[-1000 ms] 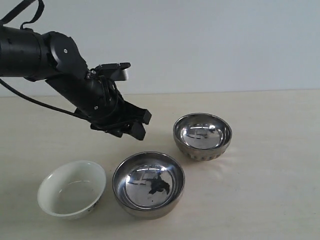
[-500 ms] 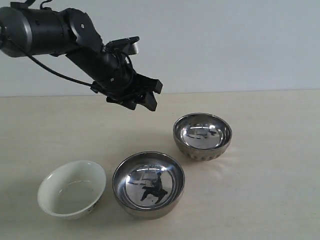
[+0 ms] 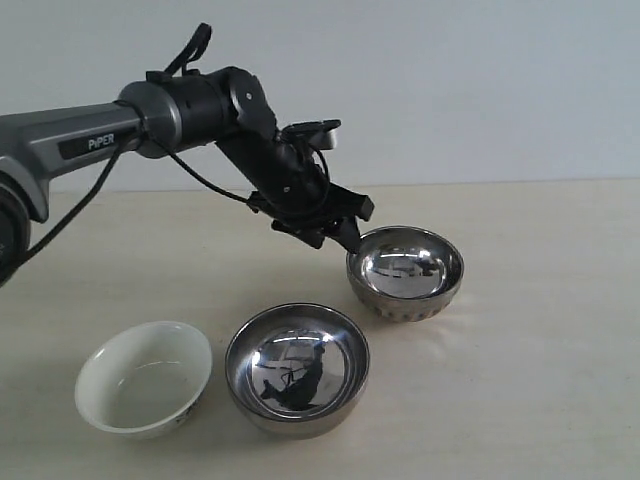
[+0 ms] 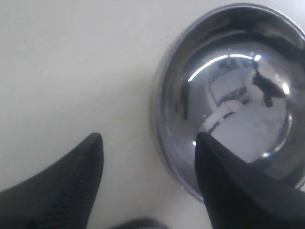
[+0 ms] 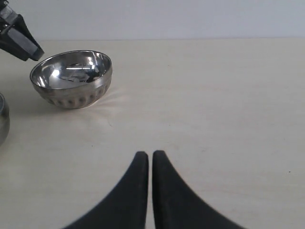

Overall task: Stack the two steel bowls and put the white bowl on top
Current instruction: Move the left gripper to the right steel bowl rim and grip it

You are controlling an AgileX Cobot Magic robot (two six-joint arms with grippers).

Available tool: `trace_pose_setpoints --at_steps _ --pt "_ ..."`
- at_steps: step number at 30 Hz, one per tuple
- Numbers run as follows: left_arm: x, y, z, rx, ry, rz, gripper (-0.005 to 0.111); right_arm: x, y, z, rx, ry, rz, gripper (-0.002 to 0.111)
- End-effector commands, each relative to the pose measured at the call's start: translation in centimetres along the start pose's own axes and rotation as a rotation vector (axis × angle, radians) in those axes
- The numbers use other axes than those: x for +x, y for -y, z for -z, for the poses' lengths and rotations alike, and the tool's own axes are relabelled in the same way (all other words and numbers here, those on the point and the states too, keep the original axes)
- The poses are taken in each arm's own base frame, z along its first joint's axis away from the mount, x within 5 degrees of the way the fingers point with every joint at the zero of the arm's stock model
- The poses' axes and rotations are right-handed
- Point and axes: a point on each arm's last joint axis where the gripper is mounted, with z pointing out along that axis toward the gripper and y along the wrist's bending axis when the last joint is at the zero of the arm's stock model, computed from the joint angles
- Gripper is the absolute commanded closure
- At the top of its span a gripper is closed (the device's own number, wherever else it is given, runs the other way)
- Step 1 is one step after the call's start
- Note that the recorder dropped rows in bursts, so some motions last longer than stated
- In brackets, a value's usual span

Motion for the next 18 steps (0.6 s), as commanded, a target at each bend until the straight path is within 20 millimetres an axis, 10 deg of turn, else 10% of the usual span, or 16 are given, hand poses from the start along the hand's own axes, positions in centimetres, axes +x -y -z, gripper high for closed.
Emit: trace_pose_setpoints --at_steps 1,8,14,18 --pt "0.1 1.4 -1.5 -0.006 -0.028 -0.029 0.052 -0.1 0.1 0.0 0.009 0.015 0.004 0.108" --pt "0.8 0.5 -4.0 -0.037 -0.055 -0.006 0.056 -0.1 0.1 0.0 0.009 0.015 0.004 0.108" --pt "0.6 0.5 -4.0 -0.042 -0.03 -0.007 0.1 -0.1 0.1 0.0 0.009 0.015 0.004 0.108" --pt "0.4 0.7 -3.8 -0.028 -0.019 -0.001 0.103 -0.1 0.1 0.0 0.009 0.015 0.004 0.108"
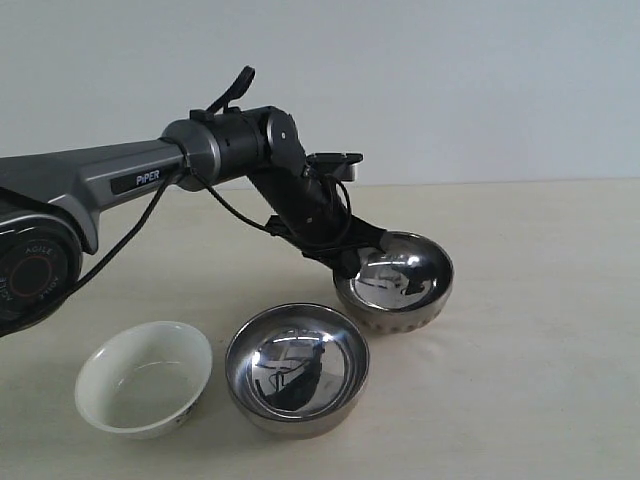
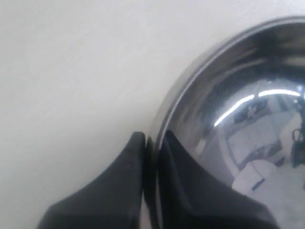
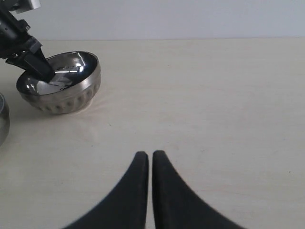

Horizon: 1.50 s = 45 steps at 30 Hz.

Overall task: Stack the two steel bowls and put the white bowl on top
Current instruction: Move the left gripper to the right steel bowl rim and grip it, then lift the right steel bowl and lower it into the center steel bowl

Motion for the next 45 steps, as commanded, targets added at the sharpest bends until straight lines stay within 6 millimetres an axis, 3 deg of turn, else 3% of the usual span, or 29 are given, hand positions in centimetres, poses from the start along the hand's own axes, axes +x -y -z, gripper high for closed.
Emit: trace_pose_setpoints --at_steps 1,8,20,27,32,39,45 --pt "-0.5 0.5 0.6 0.017 0.025 0.008 0.103 -0.1 0.1 0.0 0.009 0.015 0.004 0.108" --pt "-1.8 1.7 3.9 0.036 0.056 -0.012 0.103 -0.1 0.1 0.0 0.009 0.015 0.004 0.108" --pt "-2.5 4.8 15.2 0.03 0.093 -0.073 0.103 -0.1 0.1 0.0 0.009 0.015 0.004 0.108" --pt "-1.0 5.6 19.6 -0.023 0.083 -0.077 0.103 -0.1 0.1 0.0 0.009 0.015 0.004 0.108" --pt "0.8 5.9 20.9 -0.016 0.082 -0.051 0.103 -0.1 0.1 0.0 0.009 0.015 0.004 0.108" --pt "3.9 5.7 20.5 -0.014 0.053 -0.036 0.103 -0.1 0.1 0.0 0.009 0.013 0.004 0.108" --pt "7.4 5.8 21.3 -0.021 0.021 -0.06 0.103 -0.1 0.1 0.0 0.009 0.013 0.004 0.108"
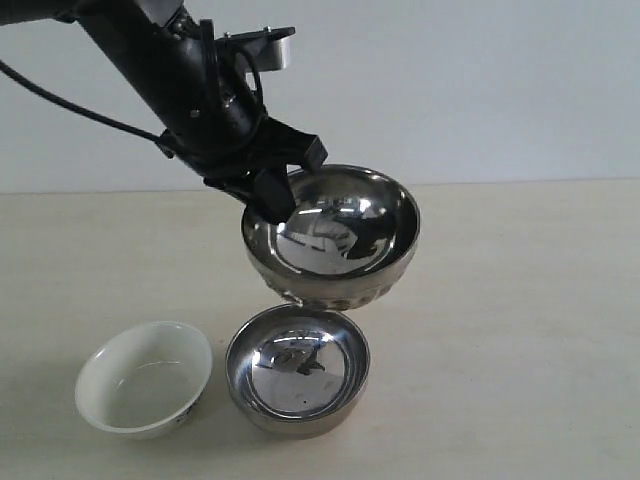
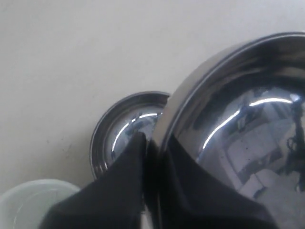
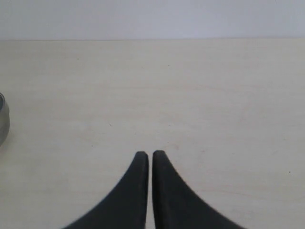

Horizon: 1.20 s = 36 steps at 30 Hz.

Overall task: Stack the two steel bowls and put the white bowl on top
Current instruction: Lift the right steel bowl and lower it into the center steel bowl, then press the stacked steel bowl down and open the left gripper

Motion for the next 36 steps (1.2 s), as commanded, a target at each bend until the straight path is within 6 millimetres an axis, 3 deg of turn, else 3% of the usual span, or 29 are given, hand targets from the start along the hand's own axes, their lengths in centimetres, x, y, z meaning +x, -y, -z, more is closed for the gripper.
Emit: trace_pose_setpoints --at_steps 1,5,12,18,24,36 --pt "2.2 0.5 1.2 0.006 0.031 -0.021 0.103 -0.1 0.1 0.0 0.009 0.013 0.004 0.108" --pt "4.4 0.1 0.7 -0.016 0.037 -0.021 0.103 -0.1 0.1 0.0 0.009 0.013 0.004 0.108" --pt "7.2 -1.7 -2.7 -0.064 -0.006 0.008 0.103 -0.1 0.1 0.0 0.009 0.013 0.004 0.108" --pt "7.3 -3.8 -4.1 -0.087 0.013 0.05 0.103 -0.1 0.1 0.0 0.009 0.013 0.004 0.108" --pt "7.4 -5.0 -7.0 -0.095 -0.02 0.072 0.103 -0.1 0.1 0.0 0.009 0.013 0.004 0.108" --pt "5.9 -4.9 -9.1 -0.01 0.003 0.078 0.103 -0.1 0.1 0.0 0.009 0.013 0.004 0.108"
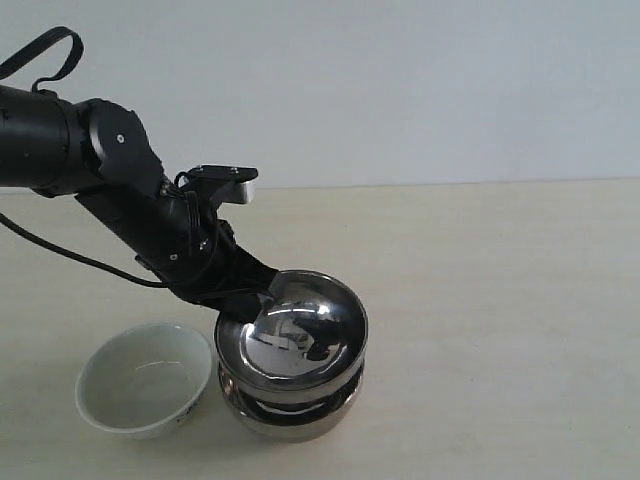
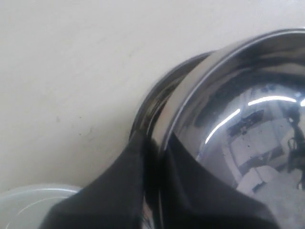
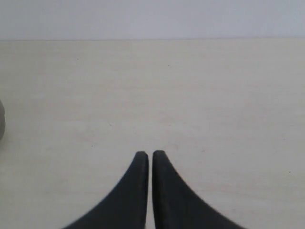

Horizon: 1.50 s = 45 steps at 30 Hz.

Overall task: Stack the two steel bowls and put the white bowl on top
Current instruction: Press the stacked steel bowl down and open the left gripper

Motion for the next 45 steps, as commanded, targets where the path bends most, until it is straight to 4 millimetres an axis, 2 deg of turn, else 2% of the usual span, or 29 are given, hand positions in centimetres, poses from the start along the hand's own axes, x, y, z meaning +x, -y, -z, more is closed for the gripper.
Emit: trace_pose_setpoints --at_steps 1,8,18,20,21,22,23,25,26,31,40,42,45 --pt "-0.5 0.0 -0.2 0.021 0.02 0.007 0.103 -0.1 0.1 0.0 0.009 0.013 0.004 0.108" --pt "-0.3 -0.2 -0.9 0.022 -0.003 0.012 0.103 -0.1 0.1 0.0 0.009 0.013 0.004 0.108" --pt "-0.4 0.0 -0.7 0.032 -0.018 0.003 0.103 -0.1 0.1 0.0 0.009 0.013 0.004 0.108" --pt "-0.4 0.0 -0.6 0.035 -0.02 0.01 0.094 -0.1 0.1 0.0 0.009 0.013 0.004 0.108" --pt "-0.4 0.0 -0.6 0.035 -0.02 0.01 0.081 -0.1 0.1 0.0 0.009 0.013 0.004 0.108" --pt "-0.4 0.0 -0.6 0.036 -0.022 0.01 0.072 -0.1 0.1 0.0 0.009 0.013 0.004 0.108" --pt "-0.4 0.0 -0.6 0.037 -0.026 0.01 0.057 -0.1 0.1 0.0 0.009 0.013 0.004 0.108" --pt "-0.3 0.0 -0.6 0.038 -0.029 0.01 0.048 -0.1 0.1 0.0 0.009 0.013 0.004 0.108" --pt "-0.3 0.0 -0.6 0.038 -0.029 0.01 0.047 -0.1 0.1 0.0 0.009 0.013 0.004 0.108" --pt "-0.4 0.0 -0.5 0.037 -0.024 0.01 0.049 -0.1 0.1 0.0 0.009 0.013 0.004 0.108" --pt "-0.8 0.5 2.9 -0.007 0.045 -0.079 0.059 -0.1 0.1 0.0 0.009 0.013 0.004 0.108" --pt "-0.8 0.5 3.3 -0.017 0.044 -0.074 0.067 -0.1 0.1 0.0 0.009 0.013 0.004 0.108" --pt "-0.6 0.4 3.3 -0.025 0.024 -0.085 0.086 -0.1 0.1 0.0 0.009 0.013 0.004 0.108"
